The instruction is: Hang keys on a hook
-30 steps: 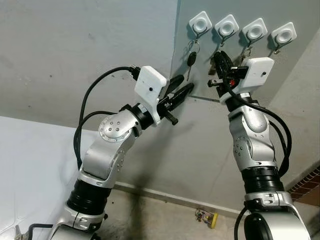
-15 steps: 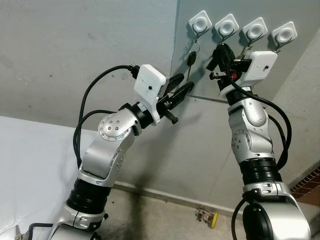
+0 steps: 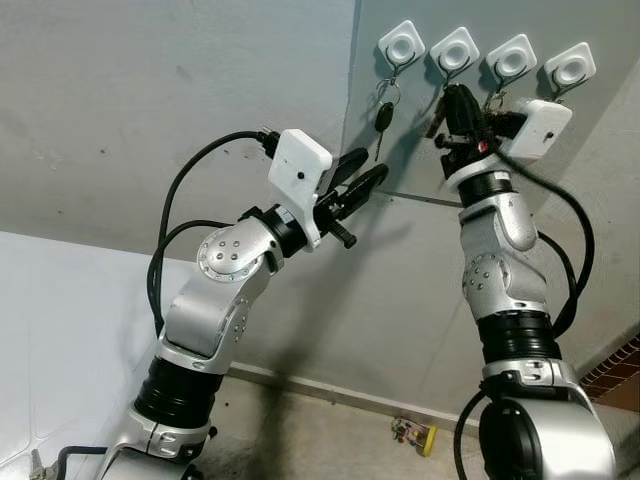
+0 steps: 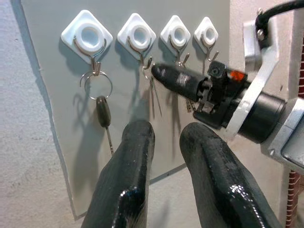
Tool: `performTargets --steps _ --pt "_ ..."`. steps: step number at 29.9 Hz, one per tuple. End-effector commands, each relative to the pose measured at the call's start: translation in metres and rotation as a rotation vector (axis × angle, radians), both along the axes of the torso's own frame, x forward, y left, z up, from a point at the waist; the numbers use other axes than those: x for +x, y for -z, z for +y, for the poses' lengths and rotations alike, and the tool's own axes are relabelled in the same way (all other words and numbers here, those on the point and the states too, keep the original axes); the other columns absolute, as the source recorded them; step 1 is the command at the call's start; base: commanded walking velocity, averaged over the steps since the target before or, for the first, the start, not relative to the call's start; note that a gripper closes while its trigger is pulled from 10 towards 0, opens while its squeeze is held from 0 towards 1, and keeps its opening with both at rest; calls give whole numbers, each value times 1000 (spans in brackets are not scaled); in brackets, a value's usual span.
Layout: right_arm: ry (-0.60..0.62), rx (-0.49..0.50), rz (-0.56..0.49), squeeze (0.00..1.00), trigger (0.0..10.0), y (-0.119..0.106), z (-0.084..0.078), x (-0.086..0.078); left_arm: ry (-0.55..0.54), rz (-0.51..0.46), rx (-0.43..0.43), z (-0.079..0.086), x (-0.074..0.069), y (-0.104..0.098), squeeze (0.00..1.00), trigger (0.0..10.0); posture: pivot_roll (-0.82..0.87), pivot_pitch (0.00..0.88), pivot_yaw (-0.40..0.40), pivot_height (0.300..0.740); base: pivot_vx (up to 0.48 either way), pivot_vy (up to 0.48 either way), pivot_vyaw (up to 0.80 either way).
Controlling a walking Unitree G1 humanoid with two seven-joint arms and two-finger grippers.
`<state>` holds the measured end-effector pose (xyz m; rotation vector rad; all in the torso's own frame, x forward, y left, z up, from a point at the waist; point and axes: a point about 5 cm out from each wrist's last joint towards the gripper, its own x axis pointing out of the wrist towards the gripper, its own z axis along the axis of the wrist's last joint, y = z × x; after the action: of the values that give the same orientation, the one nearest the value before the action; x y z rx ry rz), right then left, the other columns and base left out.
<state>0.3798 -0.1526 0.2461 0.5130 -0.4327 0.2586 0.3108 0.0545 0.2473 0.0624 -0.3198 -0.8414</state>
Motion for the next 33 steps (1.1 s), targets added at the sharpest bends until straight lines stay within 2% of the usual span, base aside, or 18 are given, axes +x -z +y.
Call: performTargets --steps 1,5,6,7,9,11,12,13,14,15,20,25,28,31,33 --pt "-24 46 33 0 10000 0 0 3 -4 -27 -13 1 -1 -10 0 10000 -101 38 -11 740 0 0 0" --pt "-84 86 60 0 10000 5 6 1 -12 -25 -19 2 0 -11 0 10000 -100 41 -10 740 0 0 0" --pt "-91 81 53 769 10000 5 7 1 -15 -23 -23 3 0 -11 0 10000 -100 43 -10 740 0 0 0" --pt "-95 83 50 1000 10000 6 8 0 -18 -21 -26 3 1 -11 0 10000 -99 44 -9 740 0 0 0" --pt "-102 69 41 1000 10000 6 9 -2 -30 -17 -28 4 2 -11 0 10000 -99 44 -9 740 0 0 0" --pt "-99 30 25 1000 10000 6 11 -4 -36 -4 -40 5 3 -11 0 10000 -98 48 -10 740 0 0 0" --pt "-66 -22 18 1000 10000 7 10 -5 -42 3 -45 6 3 -10 0 10000 -98 48 -10 740 0 0 0" --pt "-66 -22 18 1000 10000 7 10 -5 -42 3 -45 6 3 -10 0 10000 -98 48 -10 740 0 0 0" --pt "-66 -57 -7 1000 10000 7 11 -7 -56 8 -50 7 3 -9 0 10000 -98 48 -10 740 0 0 0" --pt "-28 -146 -20 1000 10000 9 10 -9 -94 5 -56 9 5 -7 0 10000 -96 51 -12 740 0 0 0" --pt "17 -275 -27 1000 10000 18 8 -16 -149 53 -88 13 8 0 0 10000 -96 54 -13 740 0 0 0" --pt "51 -327 -9 1000 10000 29 5 -21 -204 101 -105 19 11 12 0 10000 -100 54 -15 740 0 0 0" --pt "75 -353 20 1000 10000 44 0 -32 -293 173 -112 27 12 35 0 10000 -101 40 -20 740 0 0 0" --pt "82 -363 53 1000 10000 57 -4 -41 -371 204 -106 35 11 50 0 10000 -106 37 -20 740 0 0 0" --pt "80 -359 79 1000 10000 66 -5 -47 -391 250 -131 39 11 60 0 10000 -108 30 -19 740 0 0 0"
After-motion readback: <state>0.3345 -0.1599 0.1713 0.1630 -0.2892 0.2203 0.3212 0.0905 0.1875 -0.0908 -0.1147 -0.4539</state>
